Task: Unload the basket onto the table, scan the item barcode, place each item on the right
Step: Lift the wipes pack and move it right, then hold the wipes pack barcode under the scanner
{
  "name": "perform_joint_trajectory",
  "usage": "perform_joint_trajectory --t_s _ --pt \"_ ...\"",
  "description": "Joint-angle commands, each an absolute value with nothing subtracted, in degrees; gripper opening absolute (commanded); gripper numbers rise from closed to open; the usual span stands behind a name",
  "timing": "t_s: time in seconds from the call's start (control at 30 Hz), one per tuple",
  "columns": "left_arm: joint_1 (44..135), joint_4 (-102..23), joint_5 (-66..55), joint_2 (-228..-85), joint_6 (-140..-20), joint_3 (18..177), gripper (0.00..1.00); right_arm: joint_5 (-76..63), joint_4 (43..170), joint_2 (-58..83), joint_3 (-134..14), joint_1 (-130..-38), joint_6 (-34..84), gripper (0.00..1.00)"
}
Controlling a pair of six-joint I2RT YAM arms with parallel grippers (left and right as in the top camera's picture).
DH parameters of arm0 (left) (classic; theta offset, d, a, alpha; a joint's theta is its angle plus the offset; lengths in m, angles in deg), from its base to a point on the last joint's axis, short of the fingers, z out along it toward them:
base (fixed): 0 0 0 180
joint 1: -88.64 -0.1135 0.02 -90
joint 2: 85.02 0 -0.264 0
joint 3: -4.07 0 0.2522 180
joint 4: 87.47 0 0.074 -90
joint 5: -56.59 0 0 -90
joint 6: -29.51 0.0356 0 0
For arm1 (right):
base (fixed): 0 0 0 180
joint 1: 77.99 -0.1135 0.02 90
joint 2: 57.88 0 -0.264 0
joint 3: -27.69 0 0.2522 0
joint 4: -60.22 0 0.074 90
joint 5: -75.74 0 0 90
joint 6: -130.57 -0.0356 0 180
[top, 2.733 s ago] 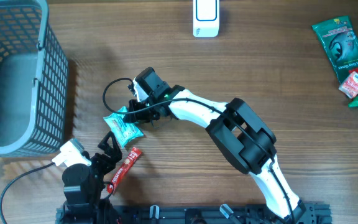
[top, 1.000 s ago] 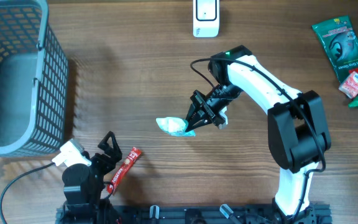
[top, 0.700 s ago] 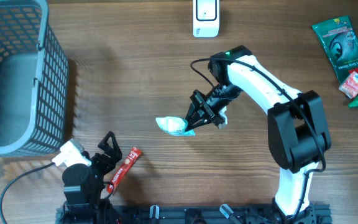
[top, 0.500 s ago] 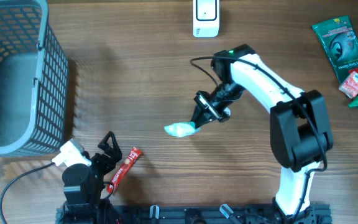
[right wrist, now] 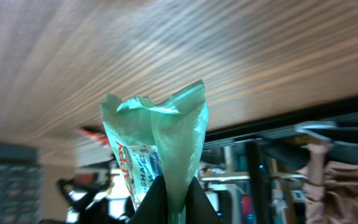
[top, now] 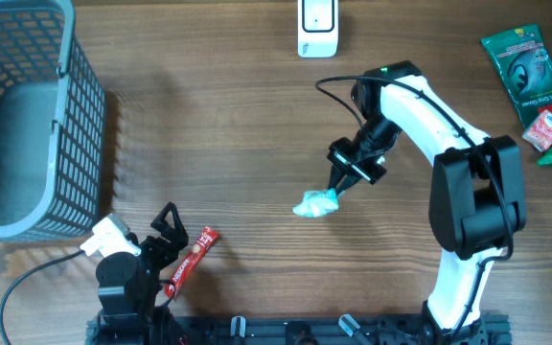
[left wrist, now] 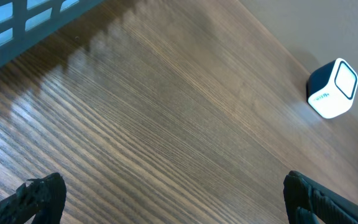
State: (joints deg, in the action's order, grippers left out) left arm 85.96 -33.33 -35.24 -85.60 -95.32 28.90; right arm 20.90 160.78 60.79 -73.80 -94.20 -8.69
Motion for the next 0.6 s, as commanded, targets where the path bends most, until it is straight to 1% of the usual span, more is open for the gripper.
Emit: perform_joint_trajectory --t_s 0.0,0.17,0.3,0.4,0.57 --pt "86.3 -33.3 -35.8 -85.6 -95.7 28.3 1.0 14.9 163.2 56.6 -73.8 -92.6 -4.1 0.04" --pt "86.3 -33.3 -35.8 -85.6 -95.7 28.3 1.0 10.0 166.3 49.1 -73.7 -91.8 -1.2 0.04" --pt "86.3 -33.3 -35.8 -85.6 -95.7 28.3 1.0 6.5 166.3 40.4 -73.7 -91.8 -3.4 0.04" --pt "86.3 -33.3 -35.8 -85.6 -95.7 28.3 1.0 1.0 166.2 33.1 -73.7 -91.8 -11.3 0.04" --pt "86.3 -33.3 -35.8 -85.6 -95.7 28.3 1.0 -17.3 165.3 21.6 -73.7 -91.9 -40.9 0.04"
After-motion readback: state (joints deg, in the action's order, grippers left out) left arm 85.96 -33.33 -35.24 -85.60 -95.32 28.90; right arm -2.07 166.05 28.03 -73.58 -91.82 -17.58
